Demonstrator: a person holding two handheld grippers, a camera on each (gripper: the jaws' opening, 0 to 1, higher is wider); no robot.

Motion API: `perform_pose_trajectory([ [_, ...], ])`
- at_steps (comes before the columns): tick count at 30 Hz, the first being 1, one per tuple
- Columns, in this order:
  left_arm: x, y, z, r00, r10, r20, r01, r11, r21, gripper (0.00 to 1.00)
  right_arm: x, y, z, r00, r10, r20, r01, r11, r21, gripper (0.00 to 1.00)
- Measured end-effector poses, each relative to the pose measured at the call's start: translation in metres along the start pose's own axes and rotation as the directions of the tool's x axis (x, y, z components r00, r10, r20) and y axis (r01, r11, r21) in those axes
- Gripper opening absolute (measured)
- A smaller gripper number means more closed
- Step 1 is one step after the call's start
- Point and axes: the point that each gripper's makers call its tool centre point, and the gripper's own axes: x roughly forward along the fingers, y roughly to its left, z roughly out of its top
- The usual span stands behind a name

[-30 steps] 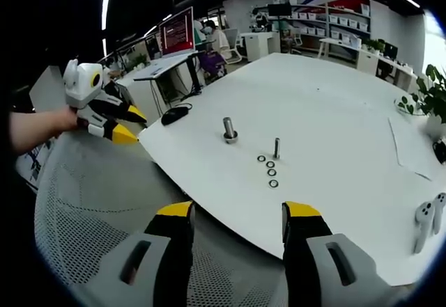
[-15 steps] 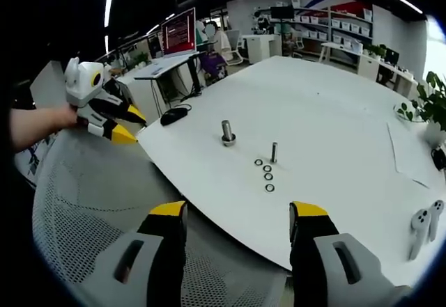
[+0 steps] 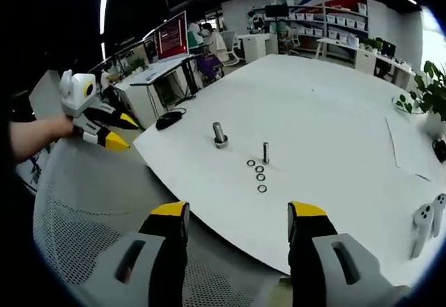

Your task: Place the washer onto the threaded stud by aligning its center hole with the stud, sliding it down to the base, and recovering from edge contact or off-axis alignment until the washer reaches the visible bottom stop.

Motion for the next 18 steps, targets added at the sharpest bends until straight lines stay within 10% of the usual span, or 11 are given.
perform_pose_trajectory([
  [18,0.001,-0.001,-0.003,1.000,-0.011,-0.013,0.011,1.000,0.000,0.33,0.049,-0.018,0.007,0.996,0.000,-0.094,-0.007,0.997,-0.079,0.47],
])
